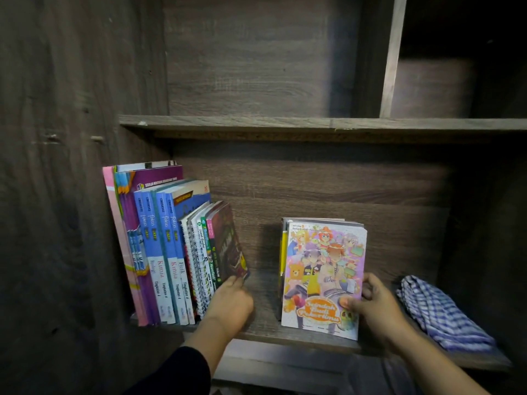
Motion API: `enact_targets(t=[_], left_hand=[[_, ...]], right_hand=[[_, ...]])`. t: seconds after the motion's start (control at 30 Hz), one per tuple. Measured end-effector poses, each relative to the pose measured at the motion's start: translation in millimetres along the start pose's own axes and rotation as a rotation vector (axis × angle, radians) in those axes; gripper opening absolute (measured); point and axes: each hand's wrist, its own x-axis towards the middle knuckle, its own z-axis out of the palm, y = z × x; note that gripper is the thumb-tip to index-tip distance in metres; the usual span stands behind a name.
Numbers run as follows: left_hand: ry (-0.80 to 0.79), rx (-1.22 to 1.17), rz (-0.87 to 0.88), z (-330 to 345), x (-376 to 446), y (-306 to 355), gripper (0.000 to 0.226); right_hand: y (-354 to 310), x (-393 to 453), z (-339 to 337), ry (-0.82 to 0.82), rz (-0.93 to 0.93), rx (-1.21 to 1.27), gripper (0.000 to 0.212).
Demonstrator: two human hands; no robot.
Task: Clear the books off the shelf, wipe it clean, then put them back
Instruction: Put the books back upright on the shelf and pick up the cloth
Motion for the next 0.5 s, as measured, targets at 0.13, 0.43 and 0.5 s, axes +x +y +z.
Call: enact_targets(t=[0.13, 0.43, 0.5], left_hand=[[0.114, -0.351, -0.114, -22, -8, 1, 0.036], [-0.036, -1.495, -0.137, -66, -2, 23, 0.037], [0.09, -1.452, -0.224, -64, 6, 25, 0.025]], right_hand=[[-4, -3, 1, -0.006, 0.003, -0.008, 0.035], [-7, -4, 7, -0.006, -0.004, -0.086, 0.034], [-3, 0, 10, 0.012, -0.022, -0.101, 0.035]])
